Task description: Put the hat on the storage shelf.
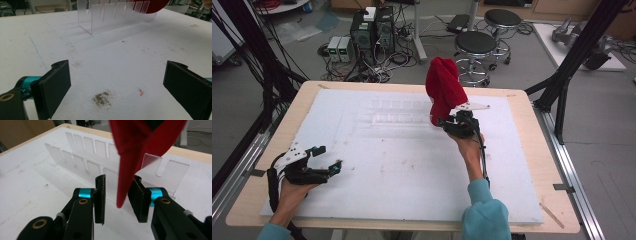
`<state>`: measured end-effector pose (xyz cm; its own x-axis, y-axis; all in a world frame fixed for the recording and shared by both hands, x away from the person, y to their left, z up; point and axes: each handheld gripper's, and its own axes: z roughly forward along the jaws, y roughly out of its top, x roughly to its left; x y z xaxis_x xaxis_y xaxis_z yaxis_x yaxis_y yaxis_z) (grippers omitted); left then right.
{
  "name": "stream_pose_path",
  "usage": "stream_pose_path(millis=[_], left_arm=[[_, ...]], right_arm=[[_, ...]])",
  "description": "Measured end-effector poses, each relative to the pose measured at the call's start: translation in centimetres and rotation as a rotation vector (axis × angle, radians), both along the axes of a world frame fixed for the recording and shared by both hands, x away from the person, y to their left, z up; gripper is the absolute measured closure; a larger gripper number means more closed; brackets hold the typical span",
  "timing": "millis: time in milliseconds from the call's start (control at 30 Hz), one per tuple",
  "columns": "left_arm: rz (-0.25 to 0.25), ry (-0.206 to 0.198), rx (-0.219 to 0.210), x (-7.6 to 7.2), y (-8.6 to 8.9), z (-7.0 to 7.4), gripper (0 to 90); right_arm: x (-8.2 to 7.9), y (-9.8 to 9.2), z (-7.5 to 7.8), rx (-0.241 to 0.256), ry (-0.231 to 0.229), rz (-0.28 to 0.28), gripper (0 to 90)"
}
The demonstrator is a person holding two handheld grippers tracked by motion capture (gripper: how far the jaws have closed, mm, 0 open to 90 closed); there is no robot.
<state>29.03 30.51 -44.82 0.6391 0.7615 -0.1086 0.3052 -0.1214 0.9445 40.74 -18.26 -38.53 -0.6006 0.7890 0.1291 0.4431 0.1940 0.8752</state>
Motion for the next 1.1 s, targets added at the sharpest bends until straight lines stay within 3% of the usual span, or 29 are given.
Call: stream_pose_path(millis=[100,133,167,233,267,433,533,567,667,700,767,800,833,867,900,967,1000,1033,1067,1100], left_arm=[[0.0,-0.002,-0.001,0.0,0.0,0.0,7.9],[-0.001,-0.003,0.001,0.0,0.0,0.0,7.9],[0.0,-0.003,0.0,0.0,-0.1,0.0,7.9],[-0.002,-0.008,0.002,-0.1,-0.1,0.0,7.9],[-0.003,-0.009,0.003,-0.1,-0.1,0.0,7.9],[0.008,-0.015,-0.011,-0.2,0.0,0.0,7.9],[0.01,-0.036,-0.013,-0.4,0.1,0.0,7.9],[0.011,-0.044,-0.014,-0.5,0.1,0.0,7.9],[0.016,-0.054,-0.015,-0.6,0.1,0.0,7.9],[0.017,-0.056,-0.014,-0.6,0.1,0.0,7.9],[0.021,-0.066,-0.014,-0.7,0.1,0.0,7.9],[0.025,-0.07,-0.012,-0.8,0.1,0.0,7.9],[0.027,-0.077,-0.013,-0.8,0.1,0.0,7.9],[0.032,-0.081,-0.017,-0.9,0.1,0.0,7.9],[0.037,-0.084,-0.017,-1.0,0.1,0.0,7.9],[0.037,-0.092,-0.007,-1.0,0.1,0.0,7.9],[0.035,-0.097,0.001,-1.1,0.0,0.0,7.9],[0.033,-0.1,0.005,-1.1,-0.1,0.0,7.9],[0.032,-0.11,0.014,-1.2,-0.1,0.0,7.9],[0.035,-0.12,0.019,-1.3,-0.1,0.0,7.9]], right_arm=[[-1.1,-0.6,0.5,-0.009,-0.023,-0.014,40.8],[-1.1,-0.6,0.5,-0.009,-0.023,-0.014,40.8],[-1.8,-1.2,0.7,-0.013,-0.014,-0.034,32.4],[-2.2,-1.6,0.7,-0.014,-0.01,-0.043,29.2],[-3.1,-2.1,0.9,-0.032,0.01,-0.057,21.0],[-5.8,-3.0,2.0,-0.059,0.005,-0.045,16.9],[-8.8,-4.3,3.1,-0.047,-0.072,-0.023,16.7],[-8.8,-4.3,3.1,-0.047,-0.072,-0.023,16.7],[-11.4,-5.9,3.0,-0.051,-0.075,-0.038,15.8],[-11.4,-5.9,3.0,-0.051,-0.075,-0.038,15.8],[-12.6,-6.8,2.5,-0.036,-0.083,-0.052,14.7],[-13.1,-7.2,2.1,-0.036,-0.095,-0.063,12.7],[-14.2,-8.0,0.8,-0.02,-0.136,-0.082,11.8],[-14.2,-8.0,0.8,-0.02,-0.136,-0.082,11.8],[-15.0,-8.6,-0.8,0.011,-0.17,-0.1,11.0],[-15.7,-9.1,-2.6,0.072,-0.205,-0.112,11.0],[-15.7,-9.1,-2.6,0.072,-0.205,-0.112,11.0],[-16.3,-9.4,-3.9,0.117,-0.252,-0.128,11.0],[-16.7,-9.5,-4.6,0.114,-0.302,-0.146,11.0],[-16.7,-9.5,-4.6,0.114,-0.302,-0.146,11.0]])
